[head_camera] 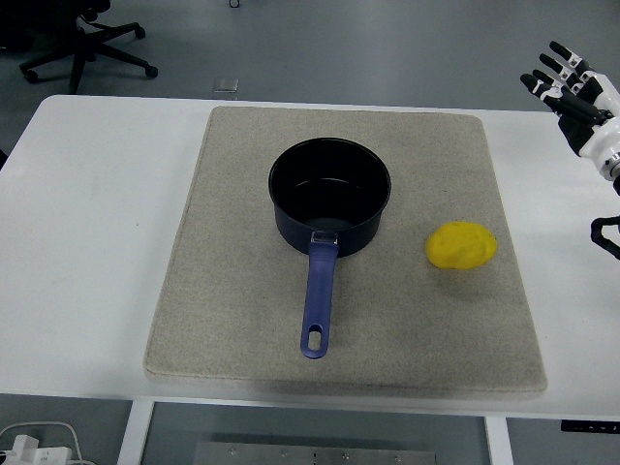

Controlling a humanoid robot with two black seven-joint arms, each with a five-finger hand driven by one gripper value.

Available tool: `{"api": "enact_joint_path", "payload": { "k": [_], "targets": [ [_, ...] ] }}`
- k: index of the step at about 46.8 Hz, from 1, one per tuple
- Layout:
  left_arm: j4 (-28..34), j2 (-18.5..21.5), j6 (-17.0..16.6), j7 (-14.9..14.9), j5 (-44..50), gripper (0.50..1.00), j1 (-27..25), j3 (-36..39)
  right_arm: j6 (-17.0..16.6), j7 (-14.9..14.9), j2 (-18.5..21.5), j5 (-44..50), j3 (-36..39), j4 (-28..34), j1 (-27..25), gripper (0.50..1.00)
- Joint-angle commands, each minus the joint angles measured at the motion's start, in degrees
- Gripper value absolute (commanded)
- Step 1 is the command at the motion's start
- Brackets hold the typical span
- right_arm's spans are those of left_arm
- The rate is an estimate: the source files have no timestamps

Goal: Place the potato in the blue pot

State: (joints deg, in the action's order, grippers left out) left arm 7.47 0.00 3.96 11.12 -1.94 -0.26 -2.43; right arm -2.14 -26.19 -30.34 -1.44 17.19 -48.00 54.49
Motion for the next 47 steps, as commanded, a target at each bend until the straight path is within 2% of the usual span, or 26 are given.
{"api": "enact_joint_path", "payload": {
  "k": [1, 15, 32, 47],
  "targets": [
    [0.0, 0.0, 0.0, 0.0, 0.0, 0.994, 0.0, 0.1, 0.6, -1.1, -0.6, 4.2, -0.2, -2.4, 0.0, 0.926],
    [0.0, 0.0, 0.0, 0.0, 0.0, 0.994, 0.0, 0.0, 0.3, -0.6, -4.6, 17.4, -1.5, -8.9, 1.5, 0.928],
    [0.0, 0.0, 0.0, 0.0, 0.0, 0.994, 0.0, 0.1, 0.4, -0.7, -11.8, 37.9, -8.8, -16.7, 1.9, 0.928],
    [0.0, 0.0, 0.0, 0.0, 0.0, 0.994, 0.0, 0.1, 0.4, -0.6, -16.2, 52.2, -11.7, -20.1, 1.9, 0.926]
  ]
}}
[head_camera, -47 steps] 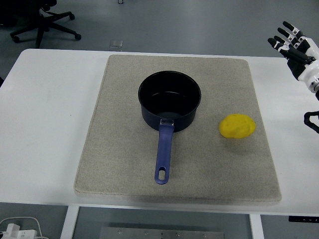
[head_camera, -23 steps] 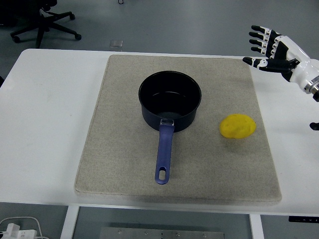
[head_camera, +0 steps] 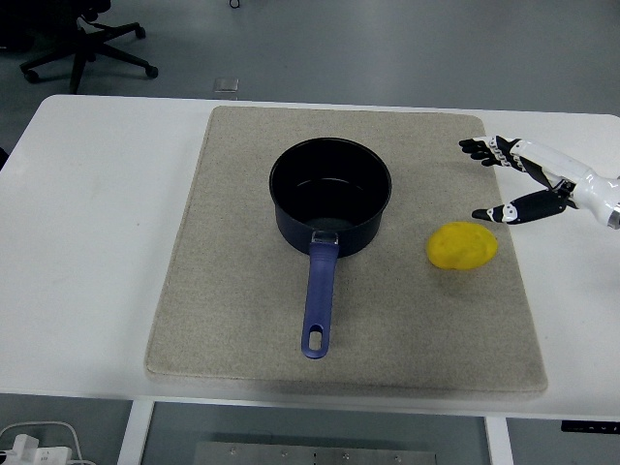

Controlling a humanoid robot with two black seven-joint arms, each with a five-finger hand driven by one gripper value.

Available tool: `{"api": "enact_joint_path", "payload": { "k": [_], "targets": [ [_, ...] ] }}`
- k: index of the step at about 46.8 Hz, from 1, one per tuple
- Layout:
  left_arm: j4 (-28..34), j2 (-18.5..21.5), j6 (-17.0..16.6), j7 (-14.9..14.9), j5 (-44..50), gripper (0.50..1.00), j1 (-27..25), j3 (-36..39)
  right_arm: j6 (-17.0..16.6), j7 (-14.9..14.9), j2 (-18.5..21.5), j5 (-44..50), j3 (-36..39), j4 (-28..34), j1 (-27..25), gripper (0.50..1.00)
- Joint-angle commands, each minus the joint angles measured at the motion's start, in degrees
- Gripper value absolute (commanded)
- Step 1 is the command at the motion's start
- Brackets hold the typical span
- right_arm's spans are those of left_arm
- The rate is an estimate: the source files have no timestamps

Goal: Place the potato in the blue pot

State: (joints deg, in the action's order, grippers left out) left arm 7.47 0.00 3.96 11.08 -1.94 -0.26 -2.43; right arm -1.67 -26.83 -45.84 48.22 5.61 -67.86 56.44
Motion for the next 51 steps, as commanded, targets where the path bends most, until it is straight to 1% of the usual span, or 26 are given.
{"api": "enact_joint_path", "payload": {
  "k": [1, 7, 10, 20, 30, 38, 42, 51],
  "targets": [
    [0.0, 0.0, 0.0, 0.1, 0.0, 0.994, 0.0, 0.1, -0.3, 0.0, -0.9, 3.3, -0.2, -0.4, 0.0, 0.926],
    [0.0, 0.0, 0.0, 0.0, 0.0, 0.994, 0.0, 0.1, -0.8, -0.2, -3.7, 7.0, -0.9, -3.0, 0.3, 0.928],
    [0.0, 0.0, 0.0, 0.1, -0.1, 0.994, 0.0, 0.0, -1.6, -0.2, -5.0, 8.0, -1.9, -3.9, 1.2, 0.928],
    [0.0, 0.0, 0.0, 0.1, 0.0, 0.994, 0.0, 0.0, -1.5, -0.2, -5.8, 8.6, -6.6, -4.2, 3.9, 0.928],
    [0.0, 0.0, 0.0, 0.1, 0.0, 0.994, 0.0, 0.1, -0.9, 0.0, -4.1, 9.4, -6.9, -4.2, 3.7, 0.928],
    [0.0, 0.0, 0.0, 0.0, 0.0, 0.994, 0.0, 0.1, 0.5, 0.0, -2.8, 11.2, -8.7, -4.1, 3.6, 0.928],
    [0.0, 0.0, 0.0, 0.0, 0.0, 0.994, 0.0, 0.0, 0.7, 0.1, -1.5, 11.3, -8.9, -4.0, 3.5, 0.928],
    [0.0, 0.0, 0.0, 0.0, 0.0, 0.994, 0.0, 0.0, 0.7, 0.2, -0.6, 11.5, -9.1, -3.4, 3.2, 0.928]
  ]
}}
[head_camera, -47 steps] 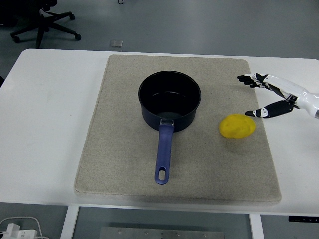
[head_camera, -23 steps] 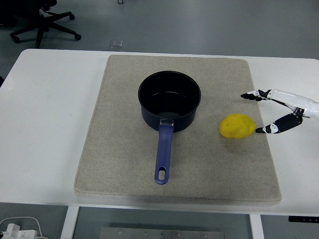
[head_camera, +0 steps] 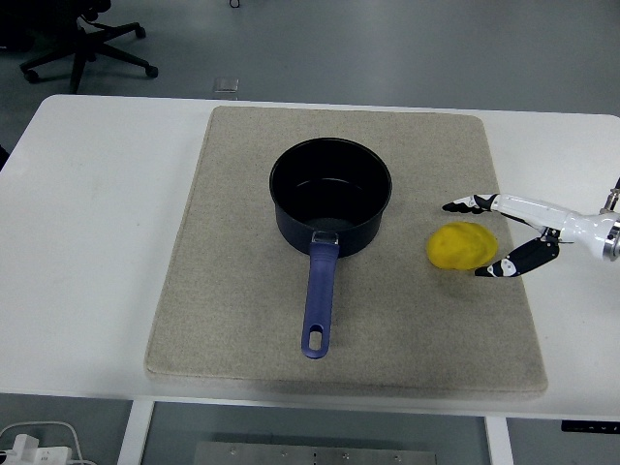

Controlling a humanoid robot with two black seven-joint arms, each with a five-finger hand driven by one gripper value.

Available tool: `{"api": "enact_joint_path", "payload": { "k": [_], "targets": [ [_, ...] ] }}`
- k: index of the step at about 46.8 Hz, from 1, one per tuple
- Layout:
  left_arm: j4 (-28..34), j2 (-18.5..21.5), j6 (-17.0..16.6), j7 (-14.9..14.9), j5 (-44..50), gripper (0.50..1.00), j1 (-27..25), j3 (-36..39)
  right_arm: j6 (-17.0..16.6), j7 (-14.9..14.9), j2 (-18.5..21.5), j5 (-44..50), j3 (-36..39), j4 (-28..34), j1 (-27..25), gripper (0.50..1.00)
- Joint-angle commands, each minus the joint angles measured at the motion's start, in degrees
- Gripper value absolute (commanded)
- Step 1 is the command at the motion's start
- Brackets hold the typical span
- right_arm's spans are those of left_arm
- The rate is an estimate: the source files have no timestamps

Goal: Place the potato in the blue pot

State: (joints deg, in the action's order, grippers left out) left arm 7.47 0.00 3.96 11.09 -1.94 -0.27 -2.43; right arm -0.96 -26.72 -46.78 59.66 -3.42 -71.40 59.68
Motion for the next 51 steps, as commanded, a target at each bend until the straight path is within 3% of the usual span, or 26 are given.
{"api": "enact_joint_path", "payload": {
  "k": [1, 19, 25, 32, 35, 38, 51],
  "targets": [
    [0.0, 0.0, 0.0, 0.0, 0.0, 0.994, 0.0, 0.1, 0.0, 0.1, 0.5, 0.1, -0.2, 0.1, 0.0, 0.928],
    [0.0, 0.0, 0.0, 0.0, 0.0, 0.994, 0.0, 0.1, 0.0, -0.3, 3.4, 1.5, -1.7, 2.5, 0.2, 0.903],
    [0.0, 0.0, 0.0, 0.1, 0.0, 0.994, 0.0, 0.0, 0.0, -0.4, 3.9, 1.9, -1.8, 3.4, 0.3, 0.801],
    [0.0, 0.0, 0.0, 0.1, 0.0, 0.994, 0.0, 0.0, 0.0, -0.5, 4.0, 2.4, -2.1, 4.7, 0.3, 0.734],
    [0.0, 0.0, 0.0, 0.1, 0.0, 0.994, 0.0, 0.0, 0.0, -0.6, 4.3, 3.4, -2.2, 5.1, 0.2, 0.652],
    [0.0, 0.0, 0.0, 0.0, 0.0, 0.994, 0.0, 0.1, 0.0, -0.6, 4.7, 4.8, -2.4, 5.7, 0.2, 0.507],
    [0.0, 0.0, 0.0, 0.0, 0.0, 0.994, 0.0, 0.0, 1.4, -1.4, 7.0, 5.9, -3.4, 9.6, 0.5, 0.5]
  ]
}}
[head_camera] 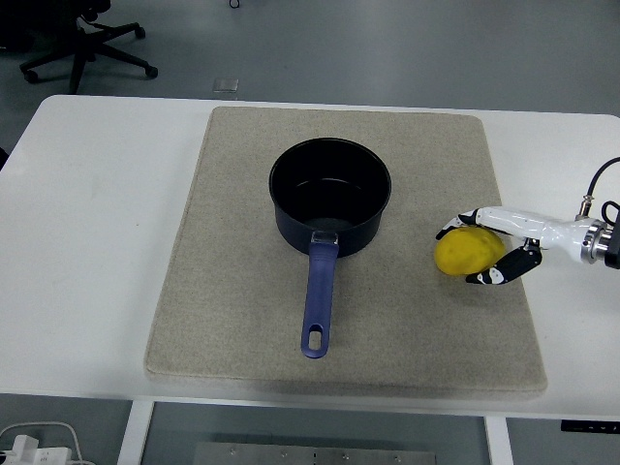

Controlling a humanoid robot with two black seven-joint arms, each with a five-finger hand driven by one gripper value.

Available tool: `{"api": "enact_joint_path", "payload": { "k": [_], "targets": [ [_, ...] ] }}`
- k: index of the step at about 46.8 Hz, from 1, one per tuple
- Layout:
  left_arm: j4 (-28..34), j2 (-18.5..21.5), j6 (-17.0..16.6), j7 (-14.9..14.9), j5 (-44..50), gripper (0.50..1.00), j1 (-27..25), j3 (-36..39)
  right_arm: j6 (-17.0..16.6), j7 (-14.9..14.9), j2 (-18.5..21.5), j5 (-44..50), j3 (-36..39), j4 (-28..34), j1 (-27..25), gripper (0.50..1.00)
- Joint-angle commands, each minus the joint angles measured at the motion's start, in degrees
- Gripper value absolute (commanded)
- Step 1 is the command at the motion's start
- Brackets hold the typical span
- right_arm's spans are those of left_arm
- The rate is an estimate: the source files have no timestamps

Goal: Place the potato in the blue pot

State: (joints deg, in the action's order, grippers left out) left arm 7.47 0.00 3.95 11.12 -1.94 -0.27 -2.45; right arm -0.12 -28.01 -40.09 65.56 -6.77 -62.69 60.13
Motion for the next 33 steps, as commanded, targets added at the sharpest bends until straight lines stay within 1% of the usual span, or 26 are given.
{"api": "enact_joint_path", "payload": {
  "k": [1, 9, 16, 21, 26, 33],
  "targets": [
    [0.0, 0.0, 0.0, 0.0, 0.0, 0.994, 0.0, 0.0, 0.6, -0.2, 0.3, 0.0, -0.1, 1.1, 0.2, 0.5],
    [0.0, 0.0, 0.0, 0.0, 0.0, 0.994, 0.0, 0.0, 0.6, -1.3, 0.2, -0.1, -0.1, 1.2, 0.3, 0.5],
    [0.0, 0.0, 0.0, 0.0, 0.0, 0.994, 0.0, 0.0, 0.6, -1.3, -0.3, -0.3, 0.1, 1.2, 0.3, 0.5],
    [0.0, 0.0, 0.0, 0.0, 0.0, 0.994, 0.0, 0.0, 0.4, -1.4, -0.8, -1.1, 0.0, 0.7, 1.6, 0.5],
    [0.0, 0.0, 0.0, 0.0, 0.0, 0.994, 0.0, 0.1, 0.0, -1.5, -2.1, -1.2, 0.5, 0.4, 2.2, 0.5],
    [0.0, 0.0, 0.0, 0.0, 0.0, 0.994, 0.0, 0.1, -0.1, -1.8, -2.5, -1.7, 0.7, -0.2, 3.3, 0.5]
  ]
}}
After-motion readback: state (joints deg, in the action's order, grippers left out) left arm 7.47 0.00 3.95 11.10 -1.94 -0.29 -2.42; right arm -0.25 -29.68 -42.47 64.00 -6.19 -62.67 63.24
